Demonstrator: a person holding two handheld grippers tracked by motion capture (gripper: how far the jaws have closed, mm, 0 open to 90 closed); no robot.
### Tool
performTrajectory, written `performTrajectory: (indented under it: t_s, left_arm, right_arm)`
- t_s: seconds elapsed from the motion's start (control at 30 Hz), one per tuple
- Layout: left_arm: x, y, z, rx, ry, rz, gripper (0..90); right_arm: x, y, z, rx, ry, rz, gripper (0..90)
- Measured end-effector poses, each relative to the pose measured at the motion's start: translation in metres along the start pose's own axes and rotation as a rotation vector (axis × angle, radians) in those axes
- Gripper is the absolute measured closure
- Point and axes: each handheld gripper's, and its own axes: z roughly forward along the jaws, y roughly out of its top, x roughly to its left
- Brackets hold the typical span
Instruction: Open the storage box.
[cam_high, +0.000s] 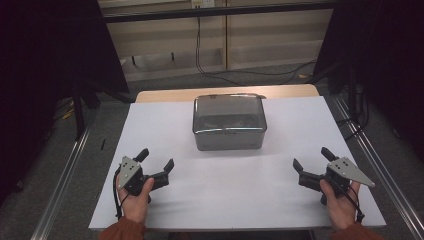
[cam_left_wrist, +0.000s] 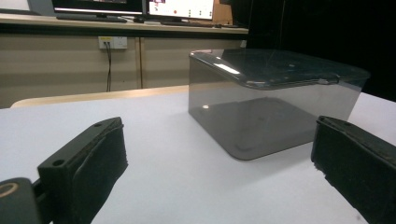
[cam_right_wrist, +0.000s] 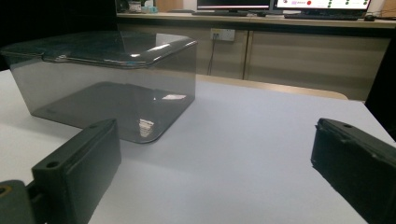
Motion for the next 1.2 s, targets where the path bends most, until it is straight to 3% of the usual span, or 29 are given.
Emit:
performTrajectory:
  t_s: [0.3, 0.4, 0.53, 0.9, 1.2]
  left_arm:
    - [0.000, 0.001, -0.001, 0.000, 0.004, 0.002, 3.2]
    - [-0.001, 0.000, 0.000, 0.016, 0.003, 0.000, 3.2]
    - [-0.001, 0.000, 0.000, 0.019, 0.014, -0.002, 3.2]
    - [-0.004, -0.002, -0.003, 0.032, -0.002, -0.016, 3.2]
    - [-0.004, 0.000, -0.004, 0.025, 0.004, -0.025, 3.2]
  right_arm:
    - [-0.001, 0.000, 0.002, -0.004, 0.011, -0.007, 1.3]
    - [-0.001, -0.001, 0.004, 0.004, 0.041, 0.026, 1.3]
    - [0.001, -0.001, 0.006, 0.004, 0.060, 0.021, 0.3]
    - [0.015, 0.001, 0.015, 0.023, 0.151, 0.005, 0.0]
    - [0.027, 0.006, 0.020, 0.011, 0.170, 0.001, 0.0]
